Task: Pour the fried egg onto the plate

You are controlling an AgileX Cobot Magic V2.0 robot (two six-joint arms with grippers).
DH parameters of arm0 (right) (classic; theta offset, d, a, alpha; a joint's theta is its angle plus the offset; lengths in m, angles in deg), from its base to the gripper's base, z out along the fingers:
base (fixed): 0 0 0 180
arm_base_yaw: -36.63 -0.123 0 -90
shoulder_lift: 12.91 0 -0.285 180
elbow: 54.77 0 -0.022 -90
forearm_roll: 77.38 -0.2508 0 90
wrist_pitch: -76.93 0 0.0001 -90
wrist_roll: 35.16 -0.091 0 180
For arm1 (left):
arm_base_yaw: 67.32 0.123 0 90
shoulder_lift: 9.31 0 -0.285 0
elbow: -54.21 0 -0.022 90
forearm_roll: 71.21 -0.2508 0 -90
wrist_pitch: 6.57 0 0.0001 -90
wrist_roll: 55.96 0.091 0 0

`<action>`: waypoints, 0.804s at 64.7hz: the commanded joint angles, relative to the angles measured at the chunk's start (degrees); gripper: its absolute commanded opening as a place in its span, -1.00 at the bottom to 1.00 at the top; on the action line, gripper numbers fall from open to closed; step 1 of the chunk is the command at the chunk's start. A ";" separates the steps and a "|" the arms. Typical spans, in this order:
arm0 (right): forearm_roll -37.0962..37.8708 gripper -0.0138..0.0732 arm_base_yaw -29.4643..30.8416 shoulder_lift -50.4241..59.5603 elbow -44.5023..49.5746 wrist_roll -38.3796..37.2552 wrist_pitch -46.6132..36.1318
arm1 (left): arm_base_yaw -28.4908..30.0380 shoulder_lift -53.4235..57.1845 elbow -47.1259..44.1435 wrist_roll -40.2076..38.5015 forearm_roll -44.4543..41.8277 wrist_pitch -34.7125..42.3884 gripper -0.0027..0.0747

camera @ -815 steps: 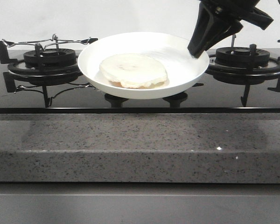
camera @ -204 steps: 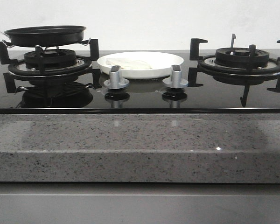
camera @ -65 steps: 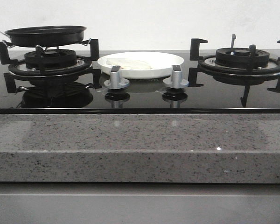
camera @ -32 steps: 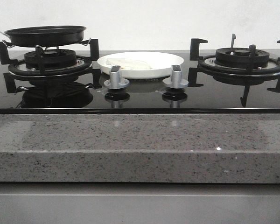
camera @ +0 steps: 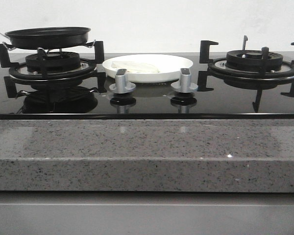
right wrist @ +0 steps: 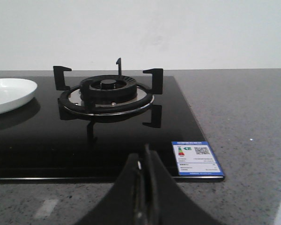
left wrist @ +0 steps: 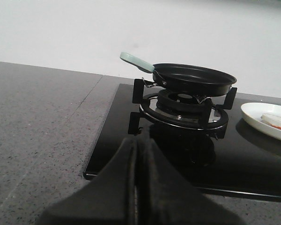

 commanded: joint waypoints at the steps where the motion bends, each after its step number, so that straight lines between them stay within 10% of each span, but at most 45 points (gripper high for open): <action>1: 0.04 -0.84 0.44 1.21 -0.23 0.08 -4.35 | -0.35 1.01 -0.32 -0.56 -0.12 4.95 -0.98; 52: 0.21 -0.84 -3.08 1.21 -0.23 0.08 -1.94 | -0.35 1.01 -0.32 -0.56 -0.12 4.95 -0.98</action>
